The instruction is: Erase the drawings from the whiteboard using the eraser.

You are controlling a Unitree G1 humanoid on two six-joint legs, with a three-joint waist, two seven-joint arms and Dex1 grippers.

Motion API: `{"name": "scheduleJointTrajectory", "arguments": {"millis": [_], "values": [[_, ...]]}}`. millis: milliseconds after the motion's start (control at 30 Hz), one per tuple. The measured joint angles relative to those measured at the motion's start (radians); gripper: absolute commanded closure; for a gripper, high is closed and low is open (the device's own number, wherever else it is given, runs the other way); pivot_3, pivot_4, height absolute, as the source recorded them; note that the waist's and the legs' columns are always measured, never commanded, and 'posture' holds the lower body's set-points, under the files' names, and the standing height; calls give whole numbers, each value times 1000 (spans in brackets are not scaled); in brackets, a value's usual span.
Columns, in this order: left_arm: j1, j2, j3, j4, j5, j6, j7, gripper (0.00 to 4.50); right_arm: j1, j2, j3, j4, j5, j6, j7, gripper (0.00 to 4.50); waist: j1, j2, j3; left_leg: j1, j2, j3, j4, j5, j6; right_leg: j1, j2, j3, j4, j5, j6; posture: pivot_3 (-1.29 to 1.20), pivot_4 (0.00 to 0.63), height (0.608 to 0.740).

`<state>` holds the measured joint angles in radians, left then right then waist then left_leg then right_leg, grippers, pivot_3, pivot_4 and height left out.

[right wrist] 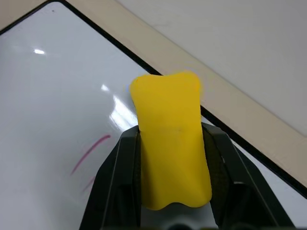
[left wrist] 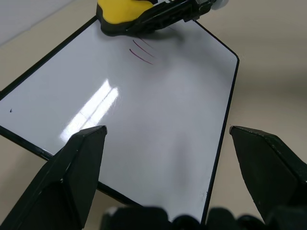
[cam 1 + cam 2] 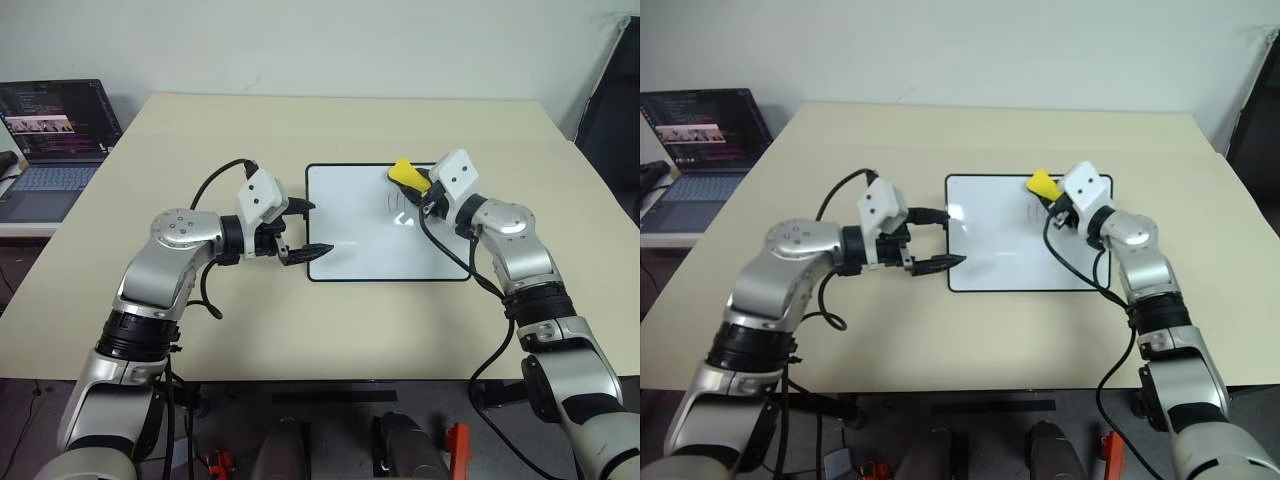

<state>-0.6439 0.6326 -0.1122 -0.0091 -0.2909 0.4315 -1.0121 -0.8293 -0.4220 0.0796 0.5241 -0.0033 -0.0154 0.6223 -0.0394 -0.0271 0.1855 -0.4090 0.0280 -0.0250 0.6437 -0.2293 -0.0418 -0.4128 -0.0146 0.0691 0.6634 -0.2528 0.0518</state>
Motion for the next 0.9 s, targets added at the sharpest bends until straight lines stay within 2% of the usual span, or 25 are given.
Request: {"name": "scheduleJointTrajectory", "arguments": {"millis": [233, 567, 733, 900], "values": [[1, 0, 0, -1, 0, 0, -1, 0, 12, 3, 19, 17, -18, -27, 11, 3146, -3, 0, 0, 4, 0, 0, 0, 0, 0, 4, 0, 0, 0, 0, 0, 0, 150, 740], [0, -2, 0, 0, 0, -1, -1, 0, 178, 39, 124, -117, -25, -18, 118, 3147, -23, 0, -1, 11, 0, 1, 1, 0, 0, 9, 1, 2, 3, 0, 2, 0, 150, 740], [0, -2, 0, 0, 1, -1, -1, 0, 157, 39, 107, -84, -25, -9, 63, 3147, -19, 0, -1, 11, 0, 1, 2, 4, 2, 9, 1, 2, 2, 3, 5, 0, 150, 740], [0, -2, 0, 0, 1, -1, -1, 0, 59, 18, 16, 13, -18, 36, -43, 3147, -18, -1, -1, 11, 0, 1, 2, 6, 4, 9, 1, 3, 1, 5, 4, 0, 150, 740]]}}
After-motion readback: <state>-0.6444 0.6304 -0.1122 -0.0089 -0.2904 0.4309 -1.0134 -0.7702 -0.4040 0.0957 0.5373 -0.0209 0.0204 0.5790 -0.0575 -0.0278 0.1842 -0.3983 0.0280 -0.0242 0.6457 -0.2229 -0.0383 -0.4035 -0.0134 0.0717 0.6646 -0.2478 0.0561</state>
